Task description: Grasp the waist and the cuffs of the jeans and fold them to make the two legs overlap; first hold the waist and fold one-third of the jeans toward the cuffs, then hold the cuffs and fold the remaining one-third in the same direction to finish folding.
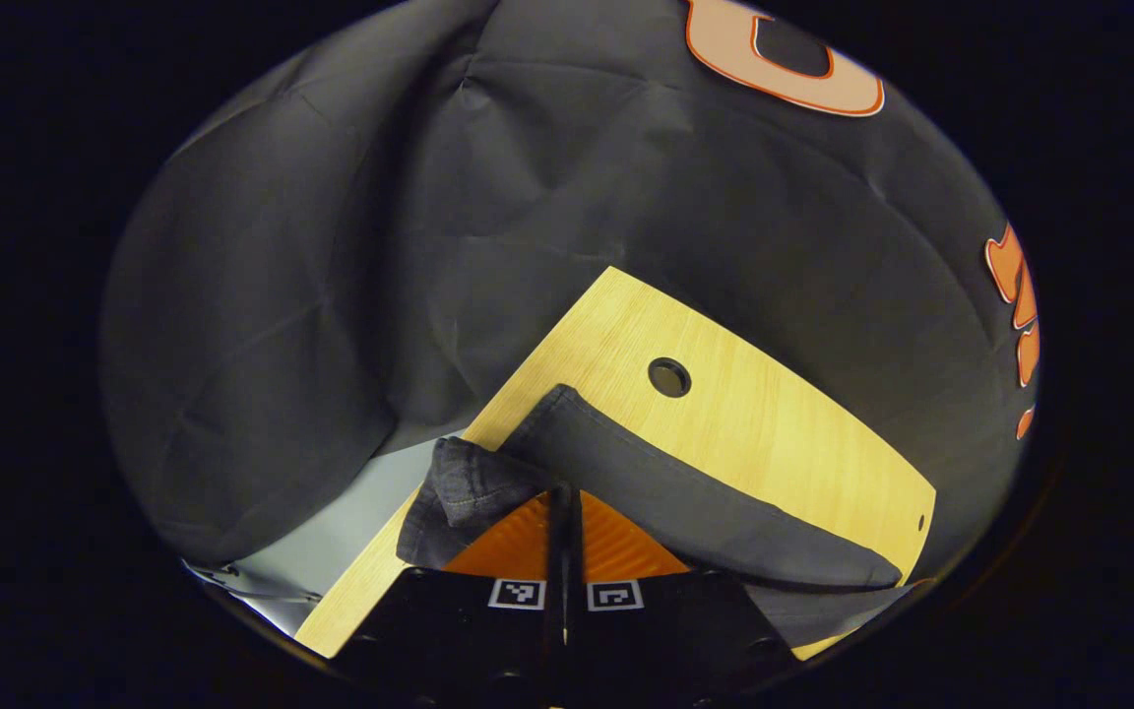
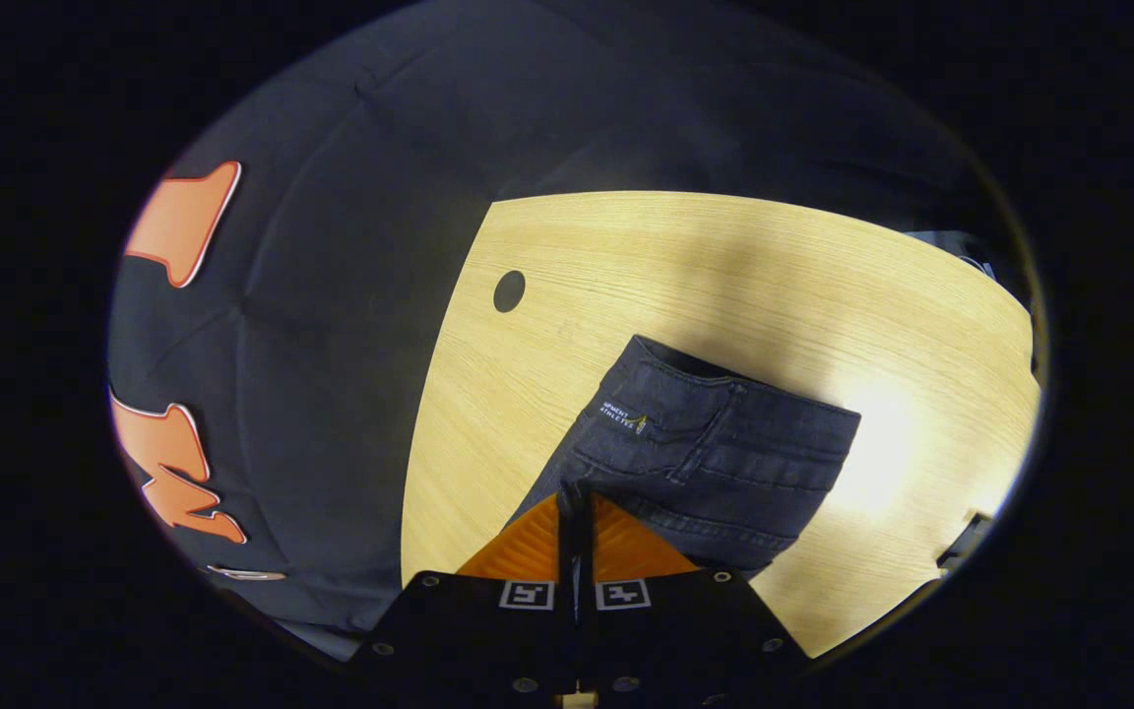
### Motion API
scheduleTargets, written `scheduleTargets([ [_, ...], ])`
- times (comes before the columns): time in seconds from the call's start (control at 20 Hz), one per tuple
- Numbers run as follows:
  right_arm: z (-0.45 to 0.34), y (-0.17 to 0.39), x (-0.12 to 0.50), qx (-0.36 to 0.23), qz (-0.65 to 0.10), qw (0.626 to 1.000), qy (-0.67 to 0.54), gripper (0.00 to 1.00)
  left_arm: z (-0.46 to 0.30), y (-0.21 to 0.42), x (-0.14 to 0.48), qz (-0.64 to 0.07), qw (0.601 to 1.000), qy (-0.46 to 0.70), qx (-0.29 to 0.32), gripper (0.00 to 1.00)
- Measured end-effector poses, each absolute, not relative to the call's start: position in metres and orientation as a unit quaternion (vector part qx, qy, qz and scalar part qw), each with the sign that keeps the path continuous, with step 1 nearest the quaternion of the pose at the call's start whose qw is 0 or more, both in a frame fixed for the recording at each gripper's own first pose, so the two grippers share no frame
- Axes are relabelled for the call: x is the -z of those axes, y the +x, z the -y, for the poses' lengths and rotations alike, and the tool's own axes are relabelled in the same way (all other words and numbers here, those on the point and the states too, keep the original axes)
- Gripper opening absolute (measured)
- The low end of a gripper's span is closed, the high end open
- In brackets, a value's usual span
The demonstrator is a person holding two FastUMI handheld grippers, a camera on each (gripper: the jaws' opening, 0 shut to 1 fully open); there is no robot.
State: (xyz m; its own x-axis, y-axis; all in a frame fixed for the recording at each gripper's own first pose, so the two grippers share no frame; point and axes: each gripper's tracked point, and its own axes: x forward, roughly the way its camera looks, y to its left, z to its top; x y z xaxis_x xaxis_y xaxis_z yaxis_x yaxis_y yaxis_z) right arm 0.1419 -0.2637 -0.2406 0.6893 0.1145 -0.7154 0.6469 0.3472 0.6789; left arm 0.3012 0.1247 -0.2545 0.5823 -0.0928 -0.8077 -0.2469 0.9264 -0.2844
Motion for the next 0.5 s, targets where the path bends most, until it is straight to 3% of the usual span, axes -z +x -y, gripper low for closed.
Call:
scheduleTargets([
  [0.35,0.259,0.179,0.243,0.176,-0.356,0.73,0.556,0.03,-0.124,0.318,0.236,-0.439,0.879,-0.174,-0.06,0.01],
  [0.4,0.261,0.184,0.239,0.171,-0.347,0.729,0.565,0.19,-0.123,0.319,0.236,-0.438,0.88,-0.173,-0.059,0.05],
  [0.45,0.269,0.19,0.232,0.169,-0.329,0.735,0.569,0.15,-0.123,0.32,0.239,-0.434,0.882,-0.172,-0.066,0.05],
  [0.5,0.276,0.187,0.227,0.177,-0.307,0.746,0.563,0.24,-0.13,0.325,0.232,-0.419,0.892,-0.153,-0.074,0.14],
])
